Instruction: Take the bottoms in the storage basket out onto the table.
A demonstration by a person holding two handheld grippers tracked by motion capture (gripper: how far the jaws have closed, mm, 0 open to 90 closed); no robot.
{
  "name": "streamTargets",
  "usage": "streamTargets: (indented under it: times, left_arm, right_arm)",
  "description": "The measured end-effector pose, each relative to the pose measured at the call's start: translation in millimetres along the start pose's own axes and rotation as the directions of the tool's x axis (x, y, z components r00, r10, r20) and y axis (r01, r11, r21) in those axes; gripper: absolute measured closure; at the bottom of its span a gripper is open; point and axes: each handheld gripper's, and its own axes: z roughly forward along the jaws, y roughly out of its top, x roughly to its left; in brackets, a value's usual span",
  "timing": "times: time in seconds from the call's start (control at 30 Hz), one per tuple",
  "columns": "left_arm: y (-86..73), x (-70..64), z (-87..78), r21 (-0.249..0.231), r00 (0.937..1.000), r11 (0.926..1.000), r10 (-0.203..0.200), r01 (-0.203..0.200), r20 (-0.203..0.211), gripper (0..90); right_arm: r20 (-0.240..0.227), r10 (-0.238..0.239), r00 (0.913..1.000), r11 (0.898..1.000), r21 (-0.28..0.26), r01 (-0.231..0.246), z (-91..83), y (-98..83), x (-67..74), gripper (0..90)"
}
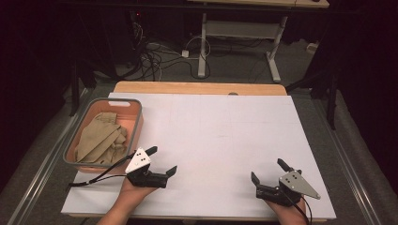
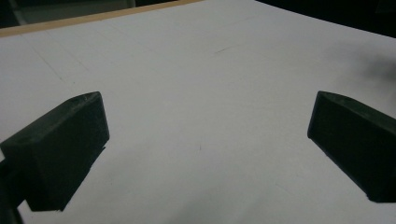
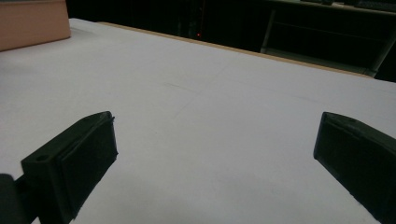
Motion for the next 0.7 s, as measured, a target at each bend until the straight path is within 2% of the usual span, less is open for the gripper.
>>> streamTargets:
  times: [0.2, 0.47, 0.7]
  left_arm:
    - [0.7, -0.5, -2.3, -0.004, 1.0, 1.0, -0.007, 0.007, -0.004, 0.0]
    - [0.2, -0.8, -0.1, 0.001, 0.9997, 0.9999, -0.015, 0.015, 0.02, 0.0]
    - [1.8, 0.1, -1.3, -0.001, 0.9996, 0.9998, -0.019, 0.019, 0.023, 0.0]
  right_arm:
    - [-0.008, 0.006, 1.0, 1.0, -0.004, -0.006, 0.7, 0.7, -0.7, 0.3]
    - [0.001, 0.009, 1.0, 1.0, -0.008, -0.009, -2.6, 1.2, -2.5, 0.4]
    - [-0.004, 0.009, 1.0, 1.0, -0.009, -0.009, -2.5, 2.0, -2.4, 0.3]
